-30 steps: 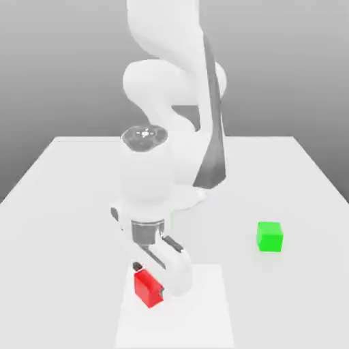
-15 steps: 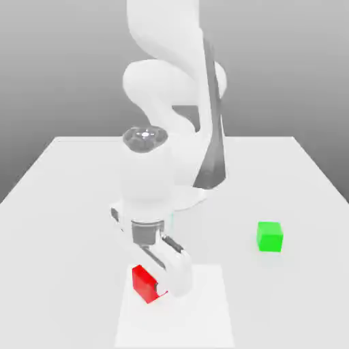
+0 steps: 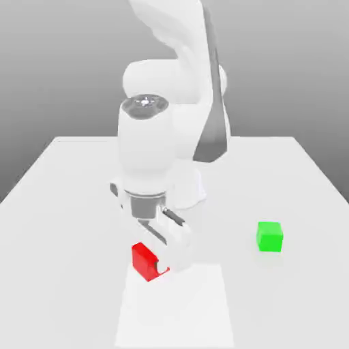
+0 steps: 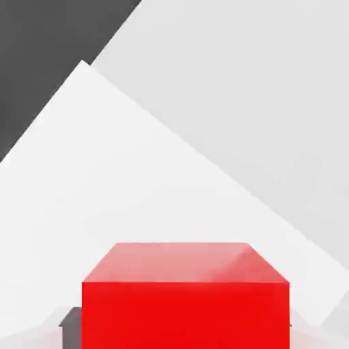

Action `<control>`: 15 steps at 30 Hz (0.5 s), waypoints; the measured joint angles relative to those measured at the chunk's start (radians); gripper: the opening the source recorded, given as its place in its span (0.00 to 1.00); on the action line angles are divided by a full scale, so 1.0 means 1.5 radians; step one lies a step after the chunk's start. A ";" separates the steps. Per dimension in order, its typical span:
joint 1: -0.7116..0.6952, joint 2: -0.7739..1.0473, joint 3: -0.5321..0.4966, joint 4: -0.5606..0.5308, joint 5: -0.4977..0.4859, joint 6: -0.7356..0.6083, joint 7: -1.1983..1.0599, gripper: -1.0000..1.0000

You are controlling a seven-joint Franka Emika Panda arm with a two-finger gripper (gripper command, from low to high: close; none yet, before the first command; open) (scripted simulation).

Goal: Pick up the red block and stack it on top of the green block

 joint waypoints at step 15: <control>0.187 -0.096 0.123 -0.063 0.162 -0.045 0.166 0.00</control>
